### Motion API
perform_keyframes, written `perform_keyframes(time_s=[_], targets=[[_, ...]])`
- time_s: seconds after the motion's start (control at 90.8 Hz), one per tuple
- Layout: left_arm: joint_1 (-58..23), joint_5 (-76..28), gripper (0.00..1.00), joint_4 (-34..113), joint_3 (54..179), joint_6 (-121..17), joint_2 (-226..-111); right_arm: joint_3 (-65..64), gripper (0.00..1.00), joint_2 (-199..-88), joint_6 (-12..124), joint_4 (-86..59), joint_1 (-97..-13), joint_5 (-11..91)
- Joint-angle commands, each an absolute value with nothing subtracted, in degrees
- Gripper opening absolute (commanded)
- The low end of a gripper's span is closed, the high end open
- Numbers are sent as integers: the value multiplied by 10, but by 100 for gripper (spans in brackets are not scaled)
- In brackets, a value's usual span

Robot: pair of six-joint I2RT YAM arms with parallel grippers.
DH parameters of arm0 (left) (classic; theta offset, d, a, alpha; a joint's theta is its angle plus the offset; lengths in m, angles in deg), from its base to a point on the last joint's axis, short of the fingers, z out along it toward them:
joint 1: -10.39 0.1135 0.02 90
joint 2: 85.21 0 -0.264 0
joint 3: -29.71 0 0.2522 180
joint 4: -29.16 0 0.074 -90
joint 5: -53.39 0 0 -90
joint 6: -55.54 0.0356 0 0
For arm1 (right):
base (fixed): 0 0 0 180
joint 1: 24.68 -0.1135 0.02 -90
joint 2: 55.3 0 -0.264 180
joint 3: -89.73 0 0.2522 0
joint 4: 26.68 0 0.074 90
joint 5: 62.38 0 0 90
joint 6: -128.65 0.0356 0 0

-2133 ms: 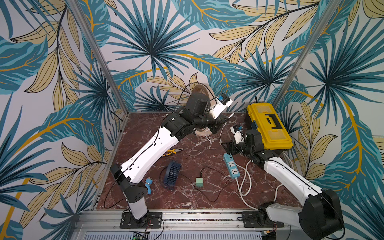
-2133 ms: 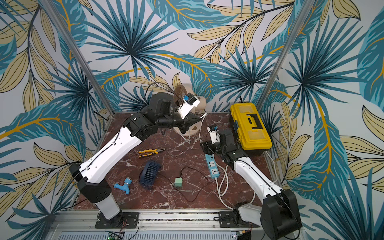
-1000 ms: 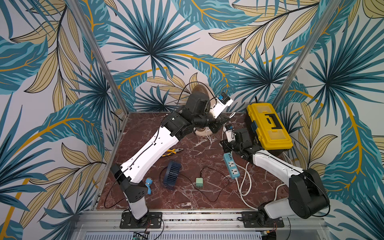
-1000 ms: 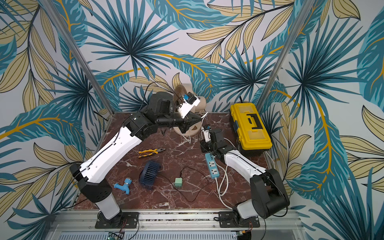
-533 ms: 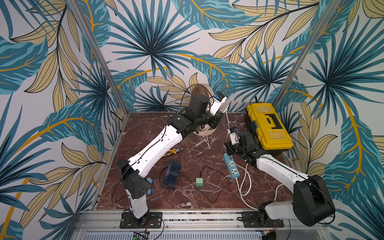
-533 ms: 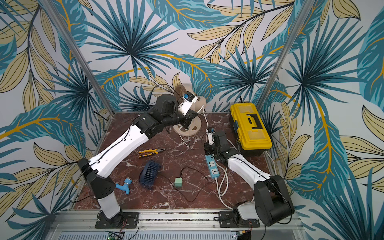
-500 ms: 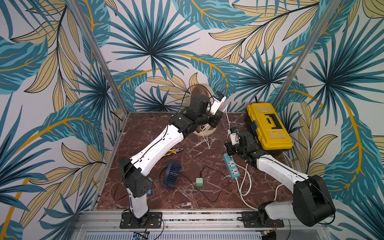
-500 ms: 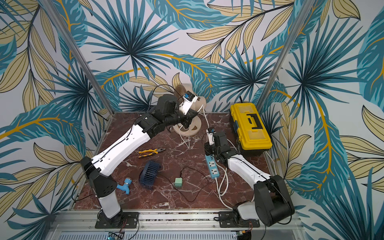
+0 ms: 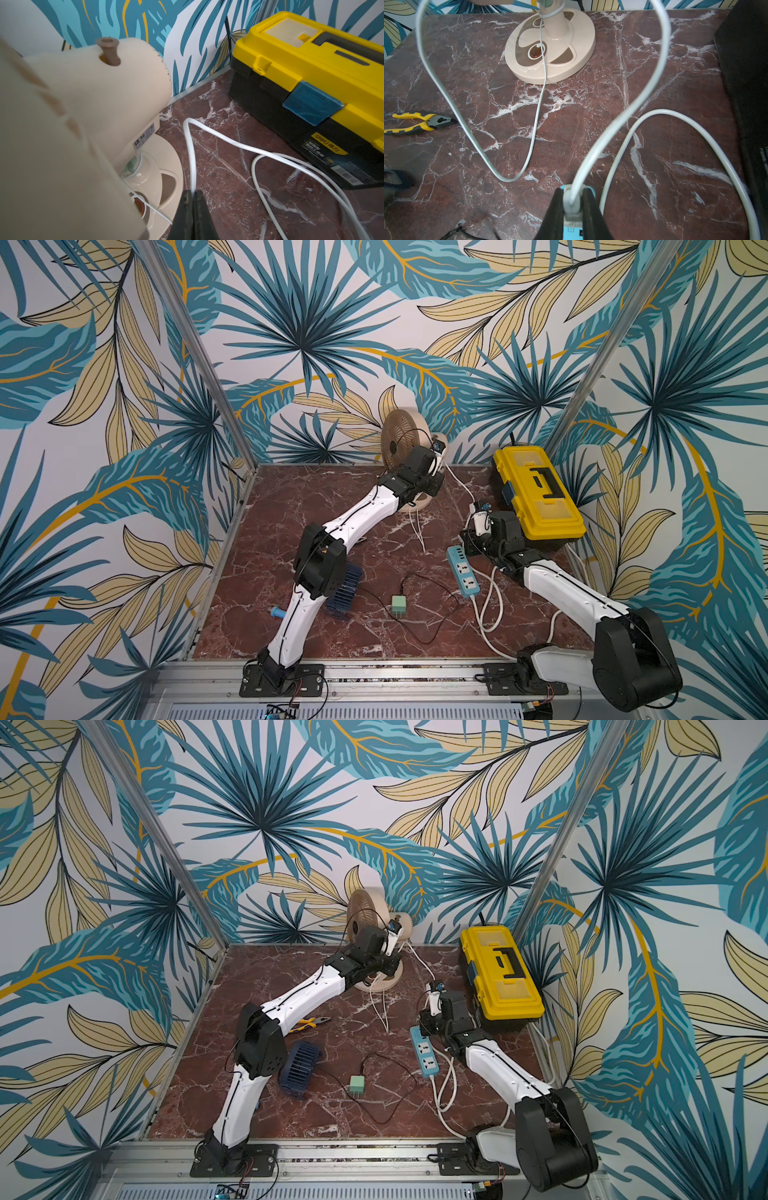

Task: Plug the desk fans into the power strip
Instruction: Pick up the plug from the center of the board.

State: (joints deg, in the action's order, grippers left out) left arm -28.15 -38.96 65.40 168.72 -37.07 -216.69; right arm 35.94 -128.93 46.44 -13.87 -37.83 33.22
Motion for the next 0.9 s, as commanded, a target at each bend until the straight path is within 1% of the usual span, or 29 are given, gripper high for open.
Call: perform_keyframes(time_s=[0.0,0.022,0.055,0.11,0.165,0.253,0.341,0.419,0.672,0.892], targets=[[-282,-416,33,673,1755,-372,-2207,374,0,-1279,481,-148,-373,354],[-282,-415,45,681,1772,-374,-2223,375,0,-1278,483,-146,-373,356],[-283,-413,58,704,1796,-375,-2243,376,0,-1277,485,-143,-372,358],[-283,-410,74,732,1826,-381,-2259,379,0,-1272,488,-136,-372,364],[-283,-404,82,740,1822,-388,-2253,384,0,-1263,494,-130,-372,368],[-283,-393,90,720,1772,-403,-2209,398,0,-1250,505,-128,-372,383],[-283,-384,94,700,1720,-413,-2164,407,0,-1242,516,-123,-372,391],[-283,-376,96,704,1701,-416,-2144,416,0,-1238,525,-120,-372,399],[-282,-407,96,726,1671,-401,-2130,429,0,-1251,547,-119,-378,410],[-281,-404,96,679,1561,-424,-2071,442,0,-1253,553,-122,-393,385]])
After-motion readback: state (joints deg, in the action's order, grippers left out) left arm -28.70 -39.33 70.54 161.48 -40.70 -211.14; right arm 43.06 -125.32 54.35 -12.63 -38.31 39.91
